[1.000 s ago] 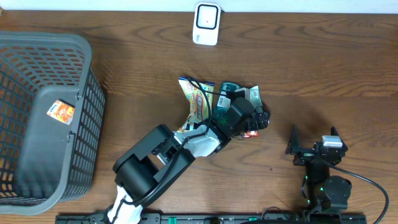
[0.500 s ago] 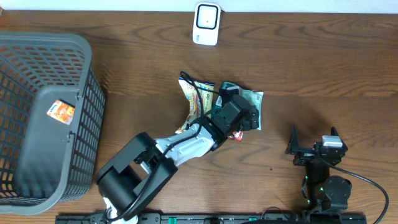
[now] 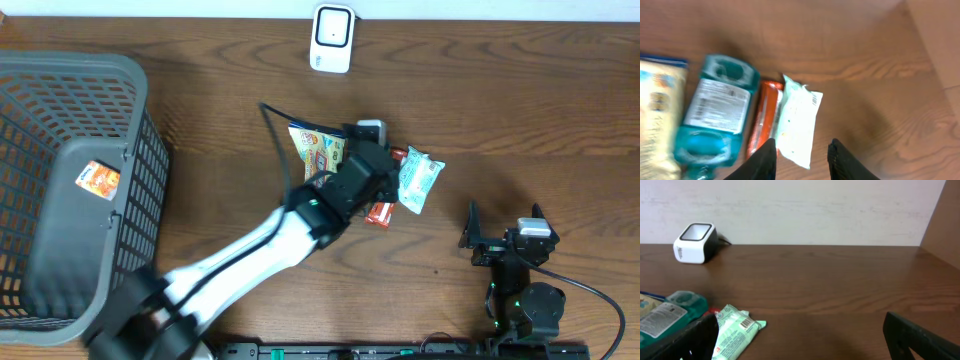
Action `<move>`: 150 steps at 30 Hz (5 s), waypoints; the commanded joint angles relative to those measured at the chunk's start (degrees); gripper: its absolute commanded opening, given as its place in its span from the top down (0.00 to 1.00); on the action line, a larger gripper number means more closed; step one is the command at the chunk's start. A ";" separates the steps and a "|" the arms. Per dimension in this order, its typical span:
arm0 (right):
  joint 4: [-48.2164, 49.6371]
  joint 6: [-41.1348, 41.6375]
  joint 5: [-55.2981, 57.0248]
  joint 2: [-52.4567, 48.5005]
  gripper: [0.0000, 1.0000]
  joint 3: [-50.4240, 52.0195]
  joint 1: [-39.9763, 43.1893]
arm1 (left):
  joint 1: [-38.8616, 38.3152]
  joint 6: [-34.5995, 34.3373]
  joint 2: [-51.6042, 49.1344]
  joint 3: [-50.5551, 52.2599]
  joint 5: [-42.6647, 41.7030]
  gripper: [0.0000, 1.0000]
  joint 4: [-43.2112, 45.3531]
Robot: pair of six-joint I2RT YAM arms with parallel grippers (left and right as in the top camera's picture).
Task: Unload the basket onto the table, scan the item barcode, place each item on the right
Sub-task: 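Release the wipes pack and withdraw the left gripper to the basket, then grasp the orange Kleenex tissue pack in the basket with left gripper, then carry the Kleenex pack to the table in front of the teal bottle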
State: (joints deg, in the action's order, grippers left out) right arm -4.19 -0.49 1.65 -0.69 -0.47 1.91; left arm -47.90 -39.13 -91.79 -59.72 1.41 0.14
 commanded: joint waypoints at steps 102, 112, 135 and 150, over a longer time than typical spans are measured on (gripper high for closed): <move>-0.33 -0.44 -0.11 0.31 0.01 -0.02 -0.50 | 82.49 11.45 4.98 -8.02 -11.50 0.93 -37.38; -0.33 -0.44 -0.11 0.31 0.01 -0.02 -0.50 | 82.12 7.13 25.46 -8.02 -16.65 0.93 -39.87; -0.33 -0.44 -0.11 0.31 0.01 -0.02 -0.50 | 30.53 8.50 28.39 -8.00 -10.36 0.93 -35.45; -0.33 -0.44 -0.11 0.31 0.01 -0.02 -0.50 | 4.81 8.44 2.25 -8.00 -8.20 0.93 -35.17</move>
State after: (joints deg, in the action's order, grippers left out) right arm -4.19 -0.51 1.65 -0.69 -0.47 1.89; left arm -39.92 -31.44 -87.57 -67.35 -7.75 -35.09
